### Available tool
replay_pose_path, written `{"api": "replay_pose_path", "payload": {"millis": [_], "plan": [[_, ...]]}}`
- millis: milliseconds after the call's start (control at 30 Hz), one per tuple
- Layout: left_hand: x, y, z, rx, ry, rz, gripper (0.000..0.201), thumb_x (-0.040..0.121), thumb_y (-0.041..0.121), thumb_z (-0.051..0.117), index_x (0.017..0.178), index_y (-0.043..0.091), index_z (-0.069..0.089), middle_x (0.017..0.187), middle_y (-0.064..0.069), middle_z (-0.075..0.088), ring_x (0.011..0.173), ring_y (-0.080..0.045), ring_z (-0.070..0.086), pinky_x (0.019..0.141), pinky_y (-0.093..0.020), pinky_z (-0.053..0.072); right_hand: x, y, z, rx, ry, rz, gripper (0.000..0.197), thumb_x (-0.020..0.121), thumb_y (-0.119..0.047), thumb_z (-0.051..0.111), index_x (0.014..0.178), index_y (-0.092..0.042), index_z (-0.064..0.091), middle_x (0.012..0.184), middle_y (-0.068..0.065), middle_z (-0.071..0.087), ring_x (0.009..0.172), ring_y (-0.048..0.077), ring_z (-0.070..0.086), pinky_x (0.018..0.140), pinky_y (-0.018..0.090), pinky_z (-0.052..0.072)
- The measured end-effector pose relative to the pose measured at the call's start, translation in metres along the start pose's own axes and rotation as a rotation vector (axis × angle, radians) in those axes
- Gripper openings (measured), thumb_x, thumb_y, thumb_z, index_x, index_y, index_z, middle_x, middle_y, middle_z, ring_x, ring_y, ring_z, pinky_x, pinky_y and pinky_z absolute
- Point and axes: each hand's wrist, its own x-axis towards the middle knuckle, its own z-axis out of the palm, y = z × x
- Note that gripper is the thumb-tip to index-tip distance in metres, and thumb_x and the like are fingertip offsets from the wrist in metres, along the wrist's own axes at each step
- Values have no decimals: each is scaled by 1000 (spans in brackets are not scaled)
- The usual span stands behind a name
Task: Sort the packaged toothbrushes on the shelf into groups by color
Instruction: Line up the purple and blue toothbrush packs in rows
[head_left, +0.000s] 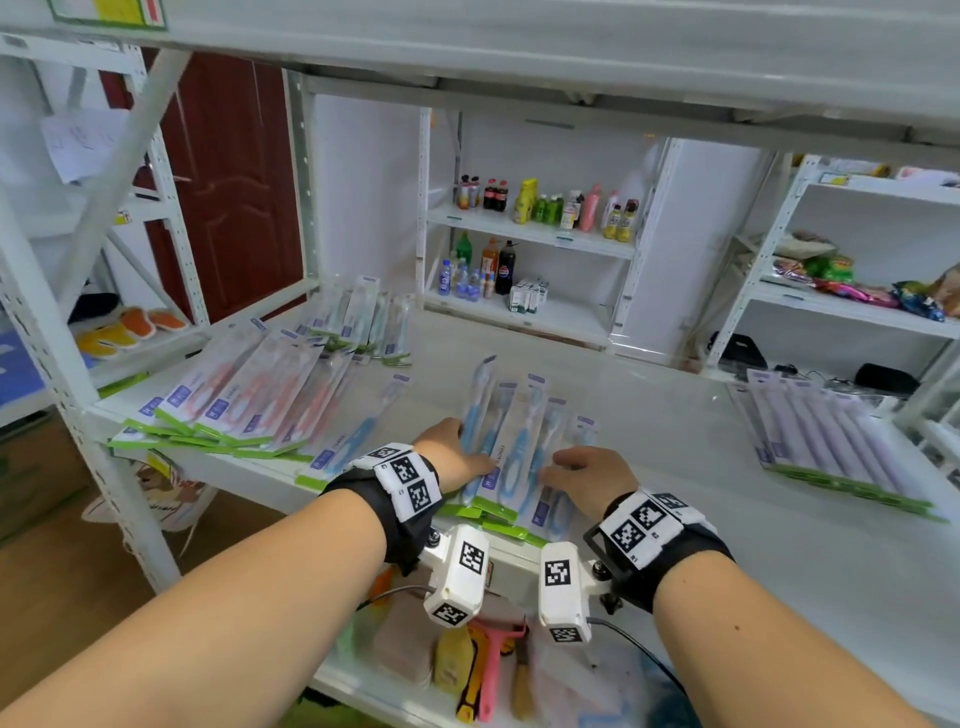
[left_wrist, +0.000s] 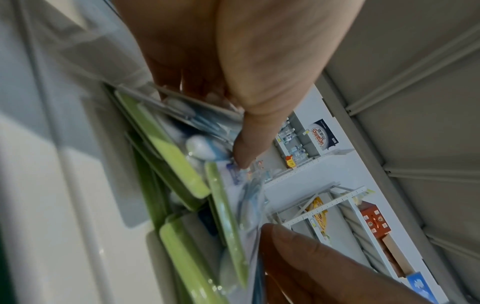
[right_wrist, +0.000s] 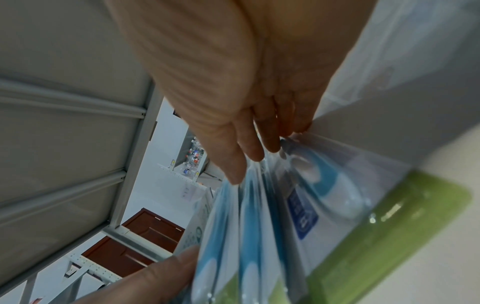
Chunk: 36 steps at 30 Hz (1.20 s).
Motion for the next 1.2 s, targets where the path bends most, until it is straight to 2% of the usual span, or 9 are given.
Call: {"api": "replay_pose_path", "payload": {"millis": [233, 333, 433, 600, 800, 933, 1000, 1067, 1200], "plan": [[-8, 19, 20, -41, -73, 96, 37, 82, 31, 66, 114, 11, 60, 112, -8, 67, 100, -25, 62, 93, -35, 49, -2, 27, -15, 22, 92, 92, 50, 83, -32, 68, 127, -12, 58, 131, 4, 57, 116, 20, 54, 85, 17, 31], [-10, 23, 25, -31, -116, 147, 38, 83, 30, 65, 116, 12, 60, 115, -8, 66, 103, -25, 62, 94, -36, 49, -2, 35, -19, 13, 126, 121, 45, 81, -34, 69, 120, -12, 63, 123, 5, 62, 105, 19, 57, 83, 20, 36], [-11, 24, 31, -39, -109, 151, 41, 83, 32, 66, 119, 13, 56, 119, -7, 64, 105, -24, 61, 94, -33, 48, -3, 39, -23, 17, 155, 132, 43, 81, -34, 68, 117, -12, 64, 119, 5, 63, 102, 19, 57, 83, 22, 37], [-6, 20, 30, -78, -117, 127, 53, 84, 42, 64, 126, 14, 50, 124, -5, 59, 110, -24, 57, 99, -37, 45, -4, 41, -24, 8, 148, 137, 41, 82, -35, 66, 116, -11, 65, 119, 6, 63, 100, 19, 57, 82, 23, 38], [-2, 12, 20, -134, -69, 138, 42, 90, 29, 56, 126, 8, 51, 125, -13, 59, 110, -30, 57, 95, -35, 46, -3, 42, -24, 54, 173, 135, 41, 82, -31, 67, 118, -10, 64, 121, 6, 62, 99, 18, 55, 84, 23, 37], [8, 0, -7, 25, 107, -21, 49, 95, 24, 46, 140, 6, 38, 146, -11, 40, 132, -28, 40, 105, -31, 32, -5, 40, -24, 79, 195, 144, 44, 82, -29, 68, 122, -11, 62, 127, 6, 60, 109, 21, 55, 86, 22, 35], [13, -12, -25, 212, 163, -138, 45, 96, 26, 42, 137, 7, 41, 144, -13, 42, 129, -31, 43, 104, -34, 35, -6, 40, -24, 80, 198, 146, 45, 82, -29, 68, 122, -11, 62, 127, 7, 59, 110, 21, 55, 86, 22, 35], [15, -23, -38, 346, 144, -240, 40, 96, 25, 41, 130, 4, 47, 137, -16, 48, 123, -33, 49, 102, -35, 39, -6, 40, -24, 72, 197, 145, 44, 82, -28, 67, 123, -11, 62, 128, 6, 59, 111, 21, 55, 86, 22, 34], [16, -32, -40, 441, 97, -294, 35, 95, 23, 43, 123, 4, 53, 129, -16, 55, 116, -33, 53, 94, -32, 42, -7, 40, -25, 60, 195, 145, 44, 83, -28, 66, 123, -11, 61, 129, 6, 58, 114, 21, 54, 88, 22, 33]]}}
